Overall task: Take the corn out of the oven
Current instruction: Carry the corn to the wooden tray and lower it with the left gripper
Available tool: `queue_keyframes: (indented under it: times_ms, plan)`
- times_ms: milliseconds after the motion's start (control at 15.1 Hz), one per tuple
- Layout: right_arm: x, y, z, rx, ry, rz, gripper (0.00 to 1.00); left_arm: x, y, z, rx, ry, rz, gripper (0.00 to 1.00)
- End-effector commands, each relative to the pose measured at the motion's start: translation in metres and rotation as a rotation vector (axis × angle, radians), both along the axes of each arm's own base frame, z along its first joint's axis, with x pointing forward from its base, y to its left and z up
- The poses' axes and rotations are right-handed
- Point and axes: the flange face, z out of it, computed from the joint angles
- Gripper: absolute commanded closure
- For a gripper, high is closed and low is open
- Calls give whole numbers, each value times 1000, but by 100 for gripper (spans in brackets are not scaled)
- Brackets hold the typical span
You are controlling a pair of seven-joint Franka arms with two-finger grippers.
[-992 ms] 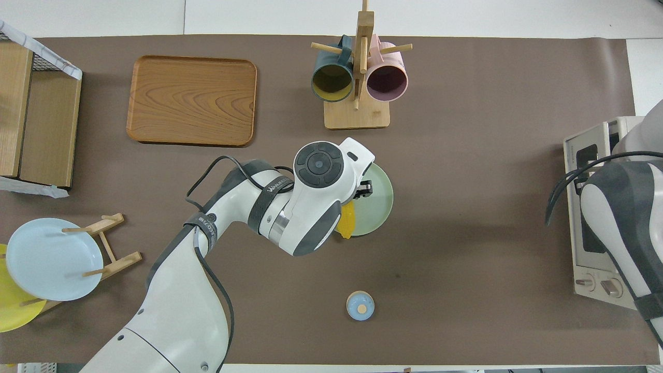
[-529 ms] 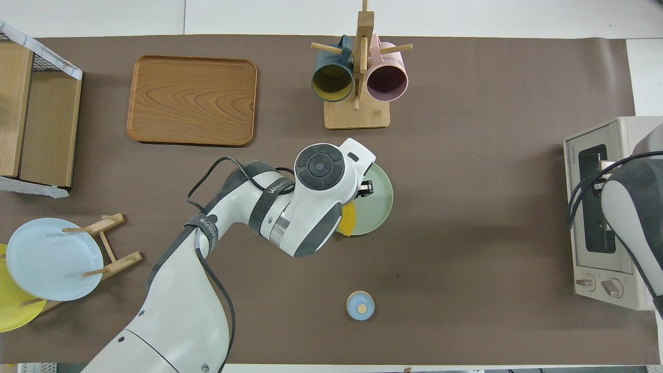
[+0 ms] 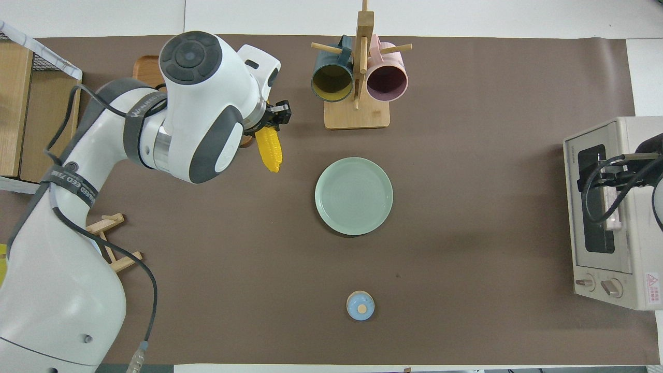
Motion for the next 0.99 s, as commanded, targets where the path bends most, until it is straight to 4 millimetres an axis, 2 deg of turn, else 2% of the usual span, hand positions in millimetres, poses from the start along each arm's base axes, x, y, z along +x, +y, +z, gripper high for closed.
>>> queue_keyframes:
  times_ms: [0, 132, 198, 265, 331, 463, 529, 595, 661, 794, 926]
  plan:
    - [-2, 19, 4, 15, 2, 14, 0, 37, 51, 8, 7, -30, -30, 100]
    - [-4, 24, 13, 14, -14, 18, 0, 58, 73, 9, 14, -49, -59, 100]
    - [-4, 25, 16, 14, -28, 18, 0, 65, 76, 4, 24, -58, -91, 100]
    - [-2, 32, 19, 11, -37, 19, 0, 78, 85, -11, 36, -58, -125, 100]
    - [-2, 34, 20, 12, -41, 19, 0, 92, 95, -17, 37, -67, -139, 100]
    - [-2, 42, 21, 12, -42, 34, 0, 113, 102, -32, 35, -77, -126, 100]
    - [-1, 39, 26, 6, -49, 34, 0, 122, 107, -46, 35, -81, -116, 100]
    - [2, 40, 33, -3, -62, 38, 0, 126, 109, -51, 51, -91, -118, 100]
    - [6, 46, 40, -6, -74, 51, 0, 130, 119, -56, 93, -99, -114, 100]
    - [16, 32, 39, -15, -40, 30, 0, 136, 128, -59, 104, -115, -110, 100]
    - [21, 29, 34, -7, -23, 21, 0, 139, 136, -59, 109, -140, -132, 100]
